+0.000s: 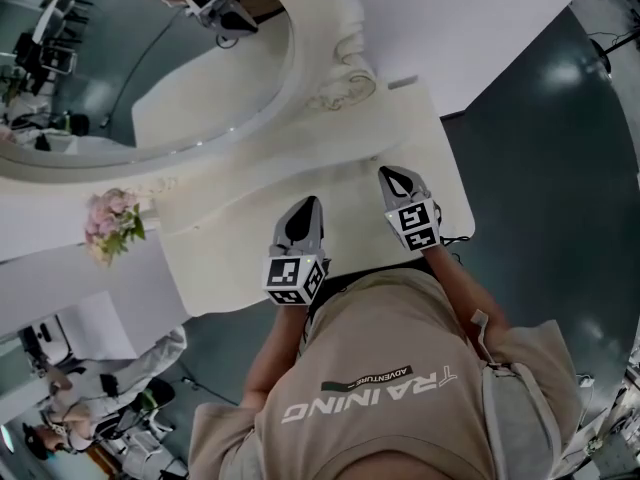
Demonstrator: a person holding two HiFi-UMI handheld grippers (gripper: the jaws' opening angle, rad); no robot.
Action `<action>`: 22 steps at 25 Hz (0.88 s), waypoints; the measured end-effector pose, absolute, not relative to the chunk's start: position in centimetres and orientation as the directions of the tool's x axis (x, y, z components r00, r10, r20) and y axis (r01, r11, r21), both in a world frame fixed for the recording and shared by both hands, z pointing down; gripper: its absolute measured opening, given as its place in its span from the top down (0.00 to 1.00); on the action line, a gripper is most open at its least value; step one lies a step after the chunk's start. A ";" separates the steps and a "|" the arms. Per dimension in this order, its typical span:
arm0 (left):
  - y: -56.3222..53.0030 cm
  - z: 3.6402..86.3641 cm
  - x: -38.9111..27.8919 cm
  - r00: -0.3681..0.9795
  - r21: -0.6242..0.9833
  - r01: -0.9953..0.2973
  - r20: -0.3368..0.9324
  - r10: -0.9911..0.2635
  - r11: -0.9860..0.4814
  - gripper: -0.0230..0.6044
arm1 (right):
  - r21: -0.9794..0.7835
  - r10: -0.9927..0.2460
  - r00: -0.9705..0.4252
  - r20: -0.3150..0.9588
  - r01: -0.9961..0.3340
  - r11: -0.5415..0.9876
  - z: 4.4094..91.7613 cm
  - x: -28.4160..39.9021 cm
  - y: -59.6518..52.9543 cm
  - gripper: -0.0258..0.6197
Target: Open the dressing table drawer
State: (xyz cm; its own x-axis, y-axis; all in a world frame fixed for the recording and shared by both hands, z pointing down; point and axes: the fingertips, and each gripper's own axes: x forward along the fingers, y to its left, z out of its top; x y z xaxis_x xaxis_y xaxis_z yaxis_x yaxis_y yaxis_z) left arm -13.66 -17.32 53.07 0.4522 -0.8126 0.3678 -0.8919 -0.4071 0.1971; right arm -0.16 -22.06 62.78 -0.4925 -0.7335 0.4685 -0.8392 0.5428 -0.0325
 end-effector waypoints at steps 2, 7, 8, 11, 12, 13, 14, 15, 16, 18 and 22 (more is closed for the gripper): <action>-17.1 53.2 -13.7 0.441 0.197 -0.897 0.375 -0.815 -0.395 0.93 | -0.043 -0.720 -0.487 0.493 -0.841 0.539 64.1 -0.2 -22.7 0.91; -16.2 54.6 -14.2 0.408 0.203 -0.913 0.425 -0.808 -0.354 0.93 | -0.093 -0.693 -0.468 0.549 -0.858 0.505 67.1 -0.4 -23.6 0.79; -16.0 54.7 -14.2 0.402 0.211 -0.915 0.429 -0.809 -0.344 0.93 | -0.102 -0.687 -0.466 0.558 -0.860 0.500 67.6 -0.4 -23.8 0.78; -15.8 54.8 -14.6 0.384 0.205 -0.923 0.442 -0.811 -0.325 0.93 | -0.140 -0.673 -0.461 0.578 -0.869 0.475 69.2 -0.2 -24.5 0.74; -15.7 54.9 -14.9 0.377 0.200 -0.926 0.448 -0.811 -0.320 0.93 | -0.150 -0.673 -0.459 0.580 -0.872 0.466 69.5 -0.2 -24.9 0.74; -15.7 55.1 -15.2 0.370 0.197 -0.929 0.454 -0.810 -0.314 0.93 | -0.154 -0.675 -0.456 0.580 -0.875 0.459 69.8 -0.2 -25.2 0.74; -15.6 55.3 -15.4 0.364 0.197 -0.931 0.460 -0.810 -0.307 0.93 | -0.157 -0.677 -0.455 0.578 -0.877 0.455 70.0 -0.3 -25.6 0.74; -15.6 55.5 -15.7 0.358 0.197 -0.933 0.465 -0.810 -0.300 0.93 | -0.158 -0.678 -0.455 0.578 -0.877 0.454 70.3 -0.5 -25.9 0.74; -15.5 55.8 -15.9 0.351 0.198 -0.936 0.470 -0.810 -0.291 0.93 | -0.162 -0.675 -0.457 0.579 -0.876 0.454 70.5 -0.6 -26.1 0.74; -15.1 56.3 -16.3 0.334 0.196 -0.942 0.480 -0.811 -0.272 0.93 | -0.176 -0.667 -0.466 0.582 -0.872 0.456 70.9 -0.8 -26.4 0.74; -15.0 56.2 -16.5 0.323 0.184 -0.946 0.487 -0.811 -0.267 0.93 | -0.174 -0.679 -0.452 0.579 -0.882 0.439 70.7 -1.1 -26.6 0.76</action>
State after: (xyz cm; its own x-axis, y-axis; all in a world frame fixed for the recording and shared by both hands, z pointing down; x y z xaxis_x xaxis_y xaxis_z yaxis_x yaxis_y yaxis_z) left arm -16.54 -15.01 56.16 0.3232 -0.8112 0.4874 -0.9461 -0.2665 0.1839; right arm -1.08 -26.64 70.70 -0.4520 -0.6785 0.5790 -0.8816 0.4388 -0.1740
